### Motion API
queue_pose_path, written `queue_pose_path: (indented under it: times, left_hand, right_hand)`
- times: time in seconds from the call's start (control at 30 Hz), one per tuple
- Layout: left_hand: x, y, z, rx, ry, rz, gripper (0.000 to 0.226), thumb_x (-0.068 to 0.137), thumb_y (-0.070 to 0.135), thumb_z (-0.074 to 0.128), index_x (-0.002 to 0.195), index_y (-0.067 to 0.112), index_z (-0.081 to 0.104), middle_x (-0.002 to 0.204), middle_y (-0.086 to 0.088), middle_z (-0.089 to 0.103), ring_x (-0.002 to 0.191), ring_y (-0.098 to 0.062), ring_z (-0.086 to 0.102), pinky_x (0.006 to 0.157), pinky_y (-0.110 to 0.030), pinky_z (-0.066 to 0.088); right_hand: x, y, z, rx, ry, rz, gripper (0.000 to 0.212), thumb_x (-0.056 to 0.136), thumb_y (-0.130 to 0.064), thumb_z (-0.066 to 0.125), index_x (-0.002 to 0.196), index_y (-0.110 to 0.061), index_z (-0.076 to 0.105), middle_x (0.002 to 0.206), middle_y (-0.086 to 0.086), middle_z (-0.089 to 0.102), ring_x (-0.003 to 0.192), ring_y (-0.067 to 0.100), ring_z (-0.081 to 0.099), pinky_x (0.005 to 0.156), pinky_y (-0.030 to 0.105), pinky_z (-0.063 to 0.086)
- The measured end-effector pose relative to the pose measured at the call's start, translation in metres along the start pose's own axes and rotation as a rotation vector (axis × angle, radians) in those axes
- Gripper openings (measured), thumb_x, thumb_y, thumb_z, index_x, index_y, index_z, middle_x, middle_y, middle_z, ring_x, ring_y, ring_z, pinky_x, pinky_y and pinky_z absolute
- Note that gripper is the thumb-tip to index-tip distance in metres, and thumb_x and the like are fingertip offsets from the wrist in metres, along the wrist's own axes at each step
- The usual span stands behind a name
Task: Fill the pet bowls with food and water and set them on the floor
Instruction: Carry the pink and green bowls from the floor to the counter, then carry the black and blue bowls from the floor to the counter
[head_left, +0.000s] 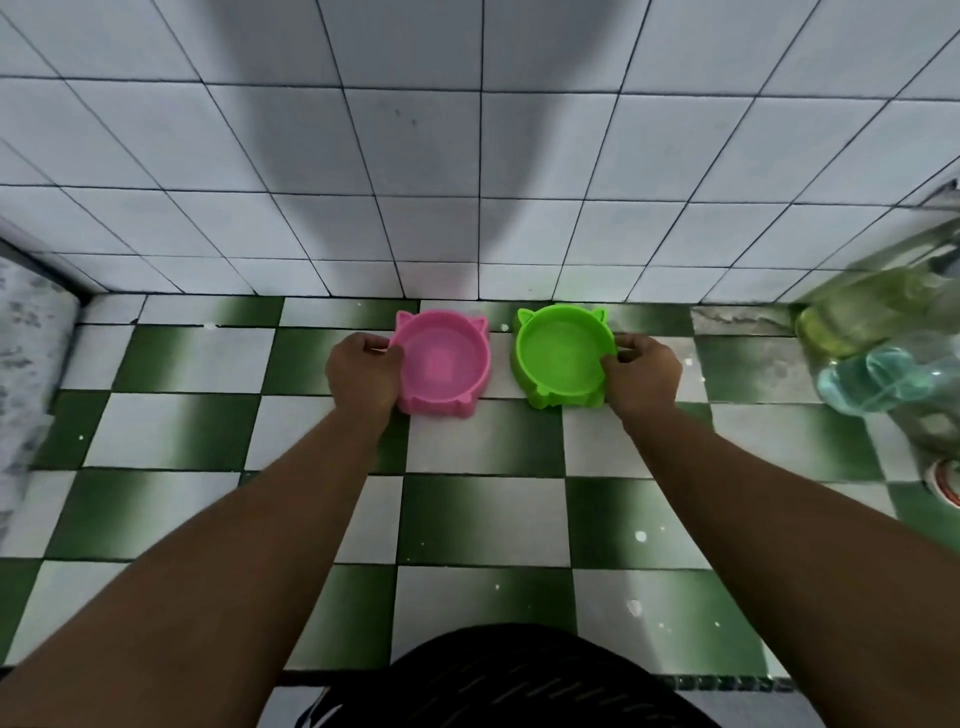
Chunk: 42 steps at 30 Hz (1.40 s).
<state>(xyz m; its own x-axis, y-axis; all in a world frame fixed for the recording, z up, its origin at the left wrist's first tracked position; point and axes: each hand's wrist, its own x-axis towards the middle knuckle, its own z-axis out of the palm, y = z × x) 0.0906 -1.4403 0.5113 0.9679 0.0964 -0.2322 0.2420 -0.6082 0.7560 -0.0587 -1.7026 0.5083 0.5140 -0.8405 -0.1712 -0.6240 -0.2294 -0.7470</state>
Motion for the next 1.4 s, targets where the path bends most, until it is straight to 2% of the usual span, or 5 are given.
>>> queue_pose_path:
  times: [0.27, 0.6, 0.8, 0.97, 1.4]
  left_hand:
    - [0.014, 0.0, 0.004, -0.041, 0.002, -0.051, 0.01, 0.088, 0.017, 0.075, 0.096, 0.019, 0.068, 0.094, -0.001, 0.072, 0.079, -0.023, 0.073, 0.072, -0.044, 0.064]
    - [0.006, 0.006, -0.006, -0.024, 0.026, 0.033, 0.032, 0.088, 0.031, 0.076, 0.113, 0.017, 0.063, 0.105, 0.001, 0.067, 0.09, -0.017, 0.066, 0.072, -0.028, 0.054]
    - [-0.024, 0.01, -0.025, 0.095, -0.085, 0.319, 0.025, 0.09, 0.029, 0.07, 0.111, 0.017, 0.063, 0.107, 0.002, 0.064, 0.093, -0.015, 0.062, 0.059, -0.009, 0.04]
    - [-0.053, -0.006, -0.051, 0.287, -0.23, 0.445, 0.053, 0.086, 0.032, 0.075, 0.134, 0.019, 0.056, 0.13, -0.009, 0.058, 0.11, -0.017, 0.051, 0.092, -0.032, 0.044]
    - [-0.126, -0.175, -0.267, 0.184, 0.068, 0.279, 0.056, 0.092, 0.037, 0.072, 0.142, 0.019, 0.054, 0.14, -0.008, 0.056, 0.131, -0.025, 0.05, 0.107, -0.032, 0.04]
  right_hand:
    - [-0.006, 0.0, -0.001, 0.016, 0.017, -0.001, 0.029, 0.081, -0.009, 0.066, 0.108, -0.013, 0.076, 0.094, 0.006, 0.077, 0.082, 0.02, 0.071, 0.081, 0.036, 0.06]
    - [-0.009, -0.006, -0.007, -0.02, 0.039, 0.06, 0.041, 0.086, -0.03, 0.068, 0.123, -0.012, 0.064, 0.112, 0.01, 0.068, 0.101, 0.029, 0.066, 0.084, 0.037, 0.056]
    - [-0.039, -0.035, -0.005, -0.078, 0.091, -0.313, 0.039, 0.088, -0.025, 0.065, 0.122, -0.007, 0.063, 0.122, 0.017, 0.061, 0.117, 0.034, 0.055, 0.094, 0.038, 0.046]
    - [-0.079, -0.058, 0.016, -0.082, -0.068, -0.577, 0.041, 0.087, -0.021, 0.065, 0.126, -0.009, 0.063, 0.123, 0.016, 0.063, 0.115, 0.035, 0.056, 0.098, 0.041, 0.047]
    - [-0.283, -0.123, 0.131, -0.149, -0.482, -0.989, 0.046, 0.09, -0.032, 0.066, 0.133, -0.016, 0.058, 0.128, 0.008, 0.059, 0.119, 0.028, 0.053, 0.1, 0.038, 0.045]
